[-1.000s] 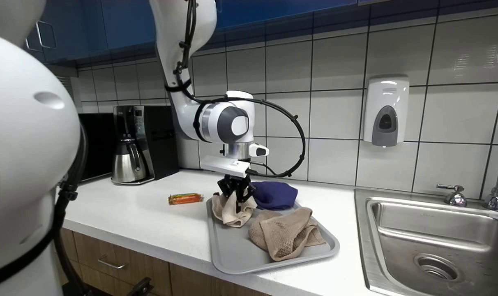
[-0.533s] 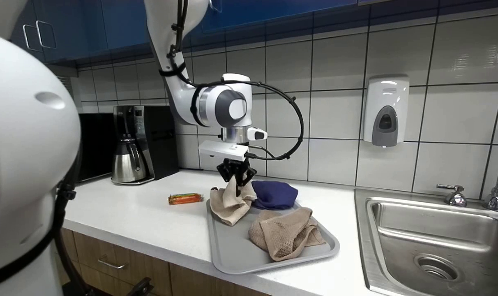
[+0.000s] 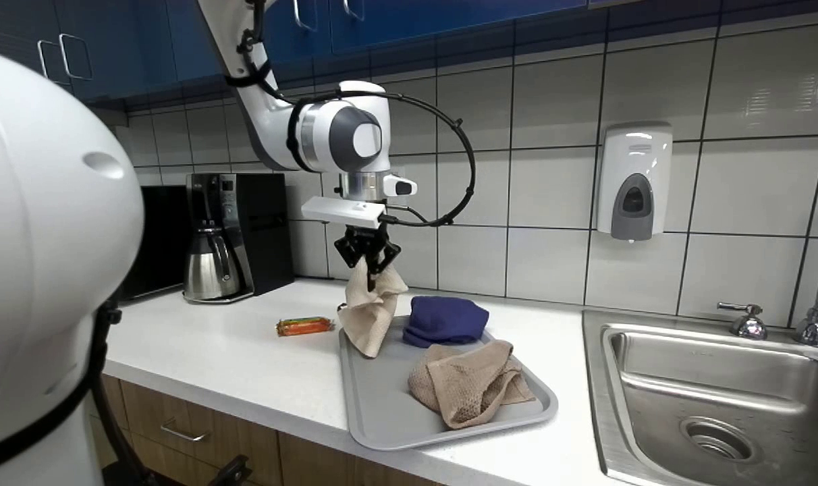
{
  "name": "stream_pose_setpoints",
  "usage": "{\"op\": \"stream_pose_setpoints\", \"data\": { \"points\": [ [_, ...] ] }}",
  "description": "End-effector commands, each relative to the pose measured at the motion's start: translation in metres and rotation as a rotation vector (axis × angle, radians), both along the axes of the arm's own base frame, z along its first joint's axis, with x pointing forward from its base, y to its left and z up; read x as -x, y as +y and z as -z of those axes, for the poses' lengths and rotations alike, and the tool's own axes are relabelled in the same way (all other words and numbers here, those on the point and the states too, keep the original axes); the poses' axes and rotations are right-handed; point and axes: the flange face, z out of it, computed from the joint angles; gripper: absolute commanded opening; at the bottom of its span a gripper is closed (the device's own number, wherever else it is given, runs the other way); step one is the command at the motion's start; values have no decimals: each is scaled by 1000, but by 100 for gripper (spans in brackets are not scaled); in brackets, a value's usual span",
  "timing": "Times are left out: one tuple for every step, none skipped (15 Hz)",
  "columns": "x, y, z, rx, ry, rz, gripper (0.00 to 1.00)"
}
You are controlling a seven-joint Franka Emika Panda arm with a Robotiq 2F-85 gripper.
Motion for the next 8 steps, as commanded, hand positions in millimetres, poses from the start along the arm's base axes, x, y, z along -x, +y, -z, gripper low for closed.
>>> {"op": "stream_pose_setpoints", "data": {
  "points": [
    [24,22,-31,-5,-18,-4,2],
    [28,28,-38,-6,-25,-10,2],
    [32,34,-43,-7,-32,-17,2],
    [37,40,-50,-7,-39,-24,2],
    [41,46,-55,-7,-45,-31,2],
    [45,52,-62,-7,-53,-40,2],
    [49,57,-67,-7,-60,-48,2],
    [53,63,-72,-6,-65,-60,2]
  ]
}}
